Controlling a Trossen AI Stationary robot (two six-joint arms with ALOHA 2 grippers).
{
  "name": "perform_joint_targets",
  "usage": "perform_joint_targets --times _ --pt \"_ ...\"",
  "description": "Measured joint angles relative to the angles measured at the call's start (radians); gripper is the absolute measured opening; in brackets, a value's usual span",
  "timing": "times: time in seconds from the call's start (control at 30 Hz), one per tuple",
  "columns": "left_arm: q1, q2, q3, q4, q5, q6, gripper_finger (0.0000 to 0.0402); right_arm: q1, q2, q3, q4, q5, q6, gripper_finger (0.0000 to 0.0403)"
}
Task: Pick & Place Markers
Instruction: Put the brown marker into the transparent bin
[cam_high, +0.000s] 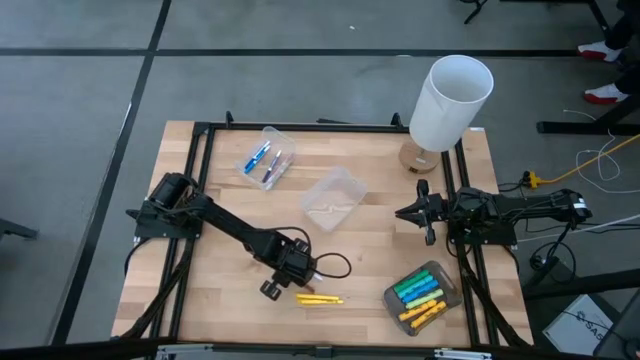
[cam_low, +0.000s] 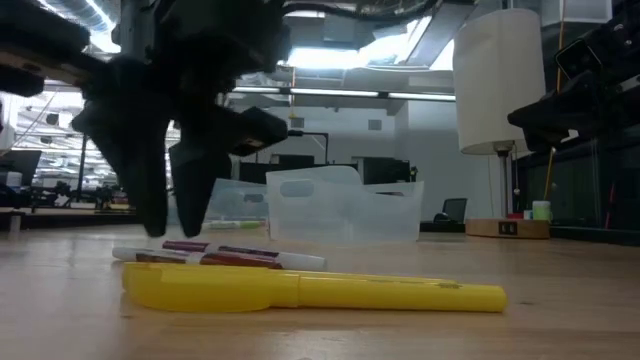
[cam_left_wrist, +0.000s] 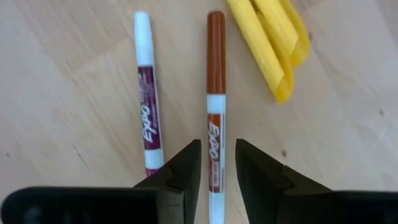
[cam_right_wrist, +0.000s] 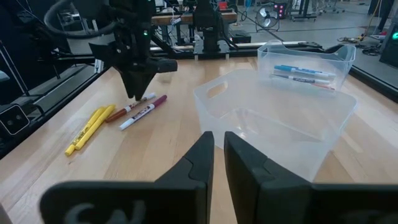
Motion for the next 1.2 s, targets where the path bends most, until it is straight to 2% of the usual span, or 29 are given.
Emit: perform_joint_targets --times 0.3,0.77,0.87,1.2 --pt "-0.001 0.003 0.062 -0.03 0.002 -0.033 0.0091 0.0 0.0 0.0 0.0 0.0 0.0 0.004" --pt "-0.03 0.1 0.184 -0.121 -0.024 -0.047 0.0092 0.0 0.0 0.0 0.0 0.0 0.0 0.004" --pt "-0.032 0.115 0.209 -0.141 -0.051 -0.056 0.0098 0.0 0.0 0.0 0.0 0.0 0.0 0.004" --pt "-0.032 0.122 0.222 -0.144 -0.05 -0.123 0.014 0.0 0.0 0.0 0.0 0.0 0.0 0.004"
